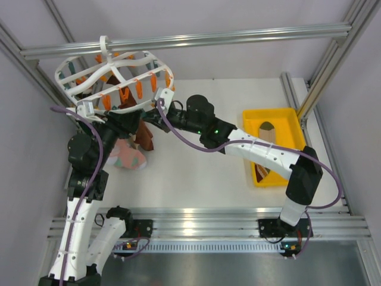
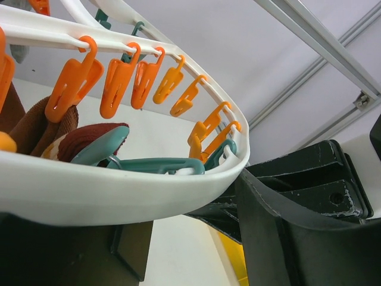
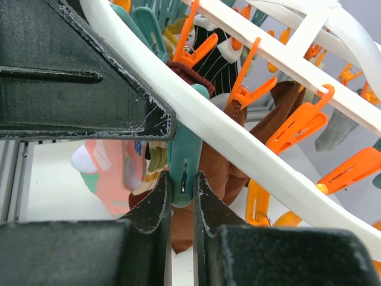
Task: Clip the socks to the hanger
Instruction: Open the clamp at the hanger.
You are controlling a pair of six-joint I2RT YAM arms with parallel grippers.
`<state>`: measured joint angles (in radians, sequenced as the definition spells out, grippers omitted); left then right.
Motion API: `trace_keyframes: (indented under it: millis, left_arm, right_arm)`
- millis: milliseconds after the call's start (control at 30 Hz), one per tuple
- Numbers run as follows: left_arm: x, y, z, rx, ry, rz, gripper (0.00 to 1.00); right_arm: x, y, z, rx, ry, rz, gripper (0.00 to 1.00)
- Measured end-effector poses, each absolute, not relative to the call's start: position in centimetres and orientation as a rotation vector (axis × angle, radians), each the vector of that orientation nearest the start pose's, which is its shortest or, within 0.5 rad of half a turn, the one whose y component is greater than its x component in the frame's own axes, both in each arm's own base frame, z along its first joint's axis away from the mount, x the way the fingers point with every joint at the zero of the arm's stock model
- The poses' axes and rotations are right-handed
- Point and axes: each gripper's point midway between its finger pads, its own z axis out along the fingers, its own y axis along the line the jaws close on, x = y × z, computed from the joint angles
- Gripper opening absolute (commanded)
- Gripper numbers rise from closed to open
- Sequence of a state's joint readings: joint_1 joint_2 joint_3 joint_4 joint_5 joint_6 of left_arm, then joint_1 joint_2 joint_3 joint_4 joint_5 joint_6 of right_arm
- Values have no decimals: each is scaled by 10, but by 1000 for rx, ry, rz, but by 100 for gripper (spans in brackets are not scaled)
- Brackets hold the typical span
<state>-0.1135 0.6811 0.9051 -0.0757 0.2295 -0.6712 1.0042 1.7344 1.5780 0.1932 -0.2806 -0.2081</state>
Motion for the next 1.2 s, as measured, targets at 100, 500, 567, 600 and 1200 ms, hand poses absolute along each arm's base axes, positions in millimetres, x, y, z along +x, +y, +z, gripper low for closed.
trace_keyframes:
  millis: [100, 500, 567, 600, 1200]
  left_arm:
    - [273, -96, 393, -215, 1469, -789, 59]
    - [271, -89, 375, -246, 1524, -737, 68]
    - [268, -89, 374, -244, 1523, -739, 71]
    - [265, -91, 374, -233, 1520, -749, 72]
    - [241, -78, 402, -276, 1506, -715, 74]
  right_arm:
    - [267, 495, 362, -1084, 1176, 828, 0]
    - [257, 500, 360, -1099, 1179, 844, 0]
    - [254, 501, 360, -1106, 1175, 852, 0]
    - [253, 502, 360, -1110, 1172, 857, 0]
    - [236, 519, 366, -1145, 1123, 911, 0]
